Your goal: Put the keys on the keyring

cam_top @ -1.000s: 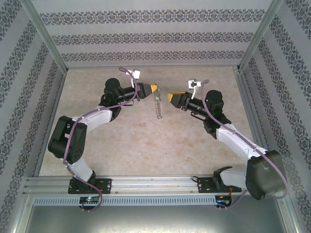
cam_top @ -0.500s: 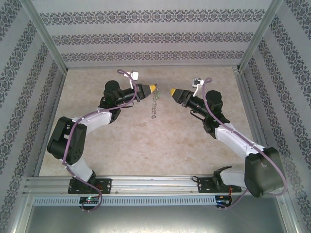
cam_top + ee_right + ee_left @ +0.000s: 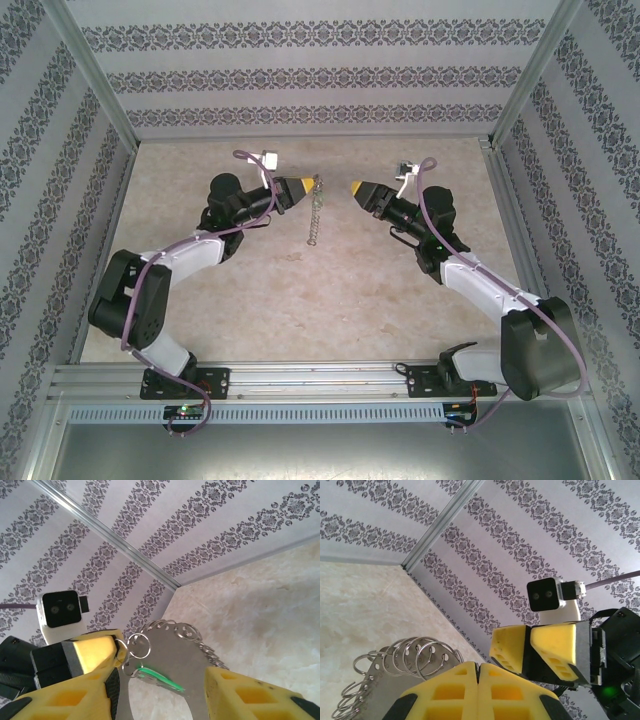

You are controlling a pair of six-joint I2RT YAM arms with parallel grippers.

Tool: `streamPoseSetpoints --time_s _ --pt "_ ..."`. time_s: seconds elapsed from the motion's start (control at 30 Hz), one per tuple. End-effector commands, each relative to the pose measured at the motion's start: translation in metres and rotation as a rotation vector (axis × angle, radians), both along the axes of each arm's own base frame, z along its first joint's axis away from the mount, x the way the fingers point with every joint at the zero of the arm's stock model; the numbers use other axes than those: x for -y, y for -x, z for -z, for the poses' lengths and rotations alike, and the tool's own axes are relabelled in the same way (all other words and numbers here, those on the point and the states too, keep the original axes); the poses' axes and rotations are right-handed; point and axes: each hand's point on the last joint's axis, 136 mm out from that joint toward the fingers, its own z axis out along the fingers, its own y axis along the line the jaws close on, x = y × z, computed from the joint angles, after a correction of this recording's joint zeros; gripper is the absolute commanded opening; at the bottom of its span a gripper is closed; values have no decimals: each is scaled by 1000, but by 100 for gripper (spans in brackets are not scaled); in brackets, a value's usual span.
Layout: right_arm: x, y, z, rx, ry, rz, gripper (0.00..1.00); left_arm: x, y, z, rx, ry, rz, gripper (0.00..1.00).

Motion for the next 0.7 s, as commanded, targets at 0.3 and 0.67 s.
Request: streamPoseSetpoints --time_s 0.3,0.67 --pt "-15 -6 -30 52 -59 -30 49 -3 14 -42 157 7 -19 0" --pt "-30 -21 -31 65 -131 -44 48 0 4 -25 126 29 -17 0"
